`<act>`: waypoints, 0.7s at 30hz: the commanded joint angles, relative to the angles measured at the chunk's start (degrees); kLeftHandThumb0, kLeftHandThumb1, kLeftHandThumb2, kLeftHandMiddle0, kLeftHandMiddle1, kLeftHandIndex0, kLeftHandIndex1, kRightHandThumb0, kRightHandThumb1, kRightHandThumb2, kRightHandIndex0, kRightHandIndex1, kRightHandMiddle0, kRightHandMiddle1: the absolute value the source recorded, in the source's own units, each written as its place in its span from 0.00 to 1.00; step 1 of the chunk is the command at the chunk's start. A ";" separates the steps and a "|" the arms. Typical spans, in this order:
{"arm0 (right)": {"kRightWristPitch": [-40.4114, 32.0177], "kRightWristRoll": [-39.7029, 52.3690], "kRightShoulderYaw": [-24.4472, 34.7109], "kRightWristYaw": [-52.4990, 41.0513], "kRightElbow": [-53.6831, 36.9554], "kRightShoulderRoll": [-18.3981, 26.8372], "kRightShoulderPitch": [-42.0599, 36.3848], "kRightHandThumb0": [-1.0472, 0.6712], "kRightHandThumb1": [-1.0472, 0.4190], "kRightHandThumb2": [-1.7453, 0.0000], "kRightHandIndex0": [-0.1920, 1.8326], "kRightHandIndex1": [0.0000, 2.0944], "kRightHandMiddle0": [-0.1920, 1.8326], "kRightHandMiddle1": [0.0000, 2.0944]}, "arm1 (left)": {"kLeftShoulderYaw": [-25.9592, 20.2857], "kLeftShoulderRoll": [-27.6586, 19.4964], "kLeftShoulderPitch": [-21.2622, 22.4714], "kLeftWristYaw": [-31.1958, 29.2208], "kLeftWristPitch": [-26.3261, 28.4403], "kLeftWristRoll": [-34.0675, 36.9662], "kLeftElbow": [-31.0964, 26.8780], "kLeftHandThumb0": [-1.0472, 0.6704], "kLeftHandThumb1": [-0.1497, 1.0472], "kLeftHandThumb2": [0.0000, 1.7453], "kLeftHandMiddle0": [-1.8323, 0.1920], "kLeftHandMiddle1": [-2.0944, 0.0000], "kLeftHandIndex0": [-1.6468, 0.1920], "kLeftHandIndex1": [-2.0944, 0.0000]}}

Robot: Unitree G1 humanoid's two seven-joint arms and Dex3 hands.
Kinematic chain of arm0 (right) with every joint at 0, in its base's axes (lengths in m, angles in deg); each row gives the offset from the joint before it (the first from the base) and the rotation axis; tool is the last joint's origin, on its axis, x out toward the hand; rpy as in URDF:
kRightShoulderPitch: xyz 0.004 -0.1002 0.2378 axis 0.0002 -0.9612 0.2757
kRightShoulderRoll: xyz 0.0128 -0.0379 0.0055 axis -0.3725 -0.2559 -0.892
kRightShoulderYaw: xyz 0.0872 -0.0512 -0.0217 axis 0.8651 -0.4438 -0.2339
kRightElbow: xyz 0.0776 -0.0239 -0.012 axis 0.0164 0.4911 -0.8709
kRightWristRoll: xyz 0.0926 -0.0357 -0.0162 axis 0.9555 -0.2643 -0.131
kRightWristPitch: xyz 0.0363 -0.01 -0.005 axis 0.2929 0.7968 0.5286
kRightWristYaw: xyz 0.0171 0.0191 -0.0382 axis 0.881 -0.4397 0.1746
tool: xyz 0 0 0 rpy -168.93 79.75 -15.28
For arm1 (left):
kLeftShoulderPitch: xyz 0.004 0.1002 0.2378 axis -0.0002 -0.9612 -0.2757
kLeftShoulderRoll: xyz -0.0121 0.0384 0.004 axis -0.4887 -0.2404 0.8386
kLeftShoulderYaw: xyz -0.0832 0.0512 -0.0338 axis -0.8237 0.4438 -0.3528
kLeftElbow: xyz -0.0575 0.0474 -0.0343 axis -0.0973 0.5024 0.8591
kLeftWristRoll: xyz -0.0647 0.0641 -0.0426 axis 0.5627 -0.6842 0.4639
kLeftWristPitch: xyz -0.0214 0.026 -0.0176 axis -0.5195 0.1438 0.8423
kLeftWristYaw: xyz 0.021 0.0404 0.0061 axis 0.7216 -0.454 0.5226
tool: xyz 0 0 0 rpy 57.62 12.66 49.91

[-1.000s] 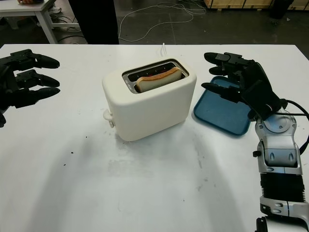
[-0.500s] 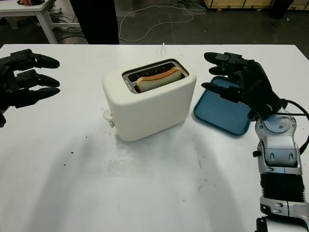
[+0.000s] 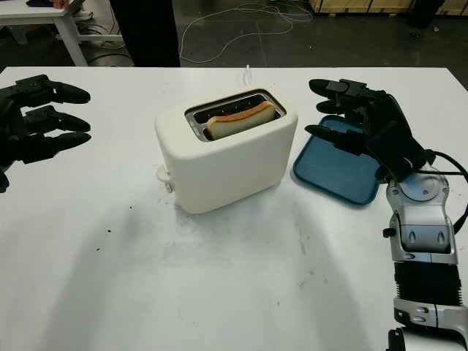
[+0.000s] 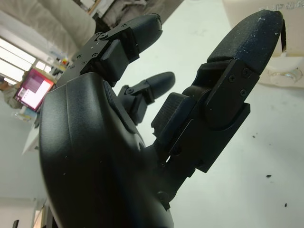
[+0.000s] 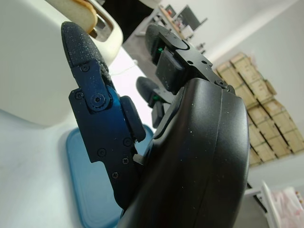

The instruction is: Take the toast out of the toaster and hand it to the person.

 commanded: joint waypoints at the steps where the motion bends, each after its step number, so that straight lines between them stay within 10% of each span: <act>1: 1.14 0.18 0.02 0.09 -0.10 -0.18 0.15 0.21 0.16 1.00 0.22 0.42 0.42 0.00 | 0.07 0.15 -0.19 0.50 0.04 -0.05 0.12 0.02 0.64 0.00 0.63 0.53 0.61 0.60; 21: 1.47 0.23 0.12 0.12 -0.32 -0.19 -0.08 0.23 0.16 1.00 0.23 0.42 0.43 0.00 | -0.01 0.17 -0.52 0.42 -0.10 0.02 -0.16 0.01 0.64 0.00 0.62 0.53 0.61 0.60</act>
